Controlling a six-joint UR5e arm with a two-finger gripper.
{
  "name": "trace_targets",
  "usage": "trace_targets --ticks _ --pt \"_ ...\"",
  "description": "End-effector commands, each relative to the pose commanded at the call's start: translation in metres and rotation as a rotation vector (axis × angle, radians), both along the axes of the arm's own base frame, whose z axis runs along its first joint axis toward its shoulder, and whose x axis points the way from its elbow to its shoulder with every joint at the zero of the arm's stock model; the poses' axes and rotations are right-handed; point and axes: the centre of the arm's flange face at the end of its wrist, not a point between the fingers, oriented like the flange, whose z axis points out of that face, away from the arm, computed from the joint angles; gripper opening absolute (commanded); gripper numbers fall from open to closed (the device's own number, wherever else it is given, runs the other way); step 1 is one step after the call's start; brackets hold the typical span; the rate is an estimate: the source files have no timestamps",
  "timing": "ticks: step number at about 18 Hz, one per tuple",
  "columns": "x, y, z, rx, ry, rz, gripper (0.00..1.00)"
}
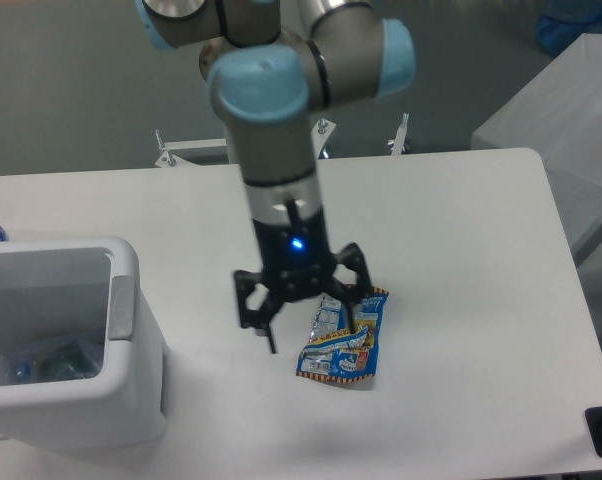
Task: Place the trash in the trash can
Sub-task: 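Move the open gripper over the blue snack wrapper, then lower the gripper and pinch the edge of the wrapper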
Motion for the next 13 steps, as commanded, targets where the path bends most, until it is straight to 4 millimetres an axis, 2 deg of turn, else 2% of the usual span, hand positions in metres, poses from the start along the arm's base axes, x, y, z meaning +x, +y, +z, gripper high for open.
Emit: trace_targets --ticks 2,5,7,9,13 --pt "-0.017 -0.013 -0.031 -0.079 0.003 -0.116 1.0" --pt "-0.032 -0.012 -0.073 -0.15 -0.013 -0.229 1.0" --pt "-0.05 -0.02 -0.086 -0.176 -0.01 -0.279 1.0" --pt "-0.054 -0.02 -0.1 -0.212 -0.004 -0.369 1.0" --pt "-0.065 -0.012 -0.125 -0.228 -0.022 -0.382 1.0"
